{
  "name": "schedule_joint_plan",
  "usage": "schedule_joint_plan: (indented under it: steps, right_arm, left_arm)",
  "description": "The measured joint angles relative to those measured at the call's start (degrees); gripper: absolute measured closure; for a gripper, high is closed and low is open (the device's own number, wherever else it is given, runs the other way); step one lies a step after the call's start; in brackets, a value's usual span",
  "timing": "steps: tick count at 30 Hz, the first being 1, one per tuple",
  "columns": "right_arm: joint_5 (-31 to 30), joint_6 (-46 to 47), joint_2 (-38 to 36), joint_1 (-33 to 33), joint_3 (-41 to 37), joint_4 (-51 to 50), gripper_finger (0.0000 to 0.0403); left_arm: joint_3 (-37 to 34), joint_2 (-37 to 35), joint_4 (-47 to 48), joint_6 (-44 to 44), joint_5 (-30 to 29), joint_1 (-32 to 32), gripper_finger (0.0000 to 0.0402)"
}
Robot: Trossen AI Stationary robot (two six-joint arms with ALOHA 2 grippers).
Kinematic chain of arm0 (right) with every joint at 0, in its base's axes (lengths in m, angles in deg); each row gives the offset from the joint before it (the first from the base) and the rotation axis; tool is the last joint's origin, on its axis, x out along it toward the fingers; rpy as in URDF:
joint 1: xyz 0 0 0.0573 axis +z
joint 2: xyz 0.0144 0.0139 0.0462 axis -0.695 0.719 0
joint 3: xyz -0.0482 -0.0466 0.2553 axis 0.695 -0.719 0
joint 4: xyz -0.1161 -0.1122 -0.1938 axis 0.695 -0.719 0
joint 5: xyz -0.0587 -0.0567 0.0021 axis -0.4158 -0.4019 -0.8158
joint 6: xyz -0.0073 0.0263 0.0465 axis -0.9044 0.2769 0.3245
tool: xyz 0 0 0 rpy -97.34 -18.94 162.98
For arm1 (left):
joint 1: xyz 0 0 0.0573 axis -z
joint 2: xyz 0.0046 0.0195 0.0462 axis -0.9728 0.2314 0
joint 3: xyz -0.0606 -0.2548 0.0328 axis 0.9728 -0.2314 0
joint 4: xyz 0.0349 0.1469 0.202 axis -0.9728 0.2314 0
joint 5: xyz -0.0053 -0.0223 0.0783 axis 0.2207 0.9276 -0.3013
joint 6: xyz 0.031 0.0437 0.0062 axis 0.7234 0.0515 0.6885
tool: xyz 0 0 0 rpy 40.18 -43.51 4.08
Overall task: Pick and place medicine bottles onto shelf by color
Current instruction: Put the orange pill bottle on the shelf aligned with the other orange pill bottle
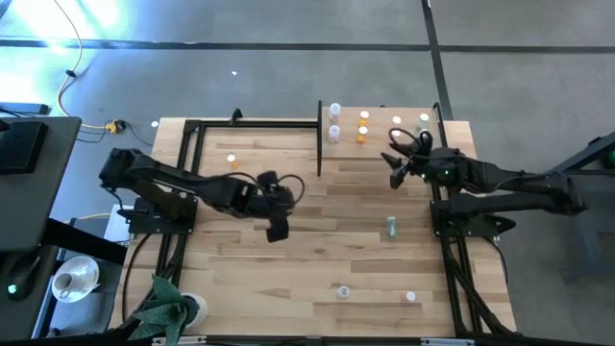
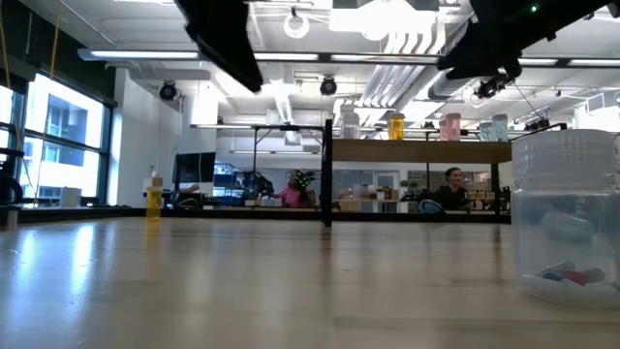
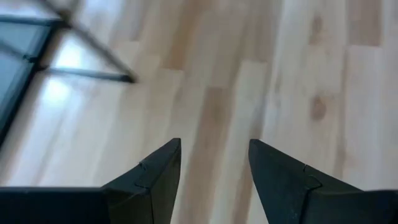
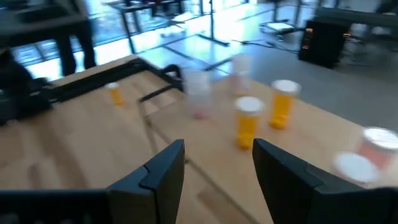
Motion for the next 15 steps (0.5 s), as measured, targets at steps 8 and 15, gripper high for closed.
schedule_joint_plan:
  steps: [8, 15]
  right_arm:
    - [-2.4, -0.1, 3.9, 10.7, 0.0, 4.0, 0.0222]
    - [-3.4, 3.1, 9.6, 18.7, 0.0, 5.0, 0.0222]
  left_arm:
    - [0.0, -7.8, 14.6, -10.6, -9.5, 0.0, 0.0225]
    - [0.1, -9.0, 17.4, -14.9, -14.4, -0.9, 0.0227]
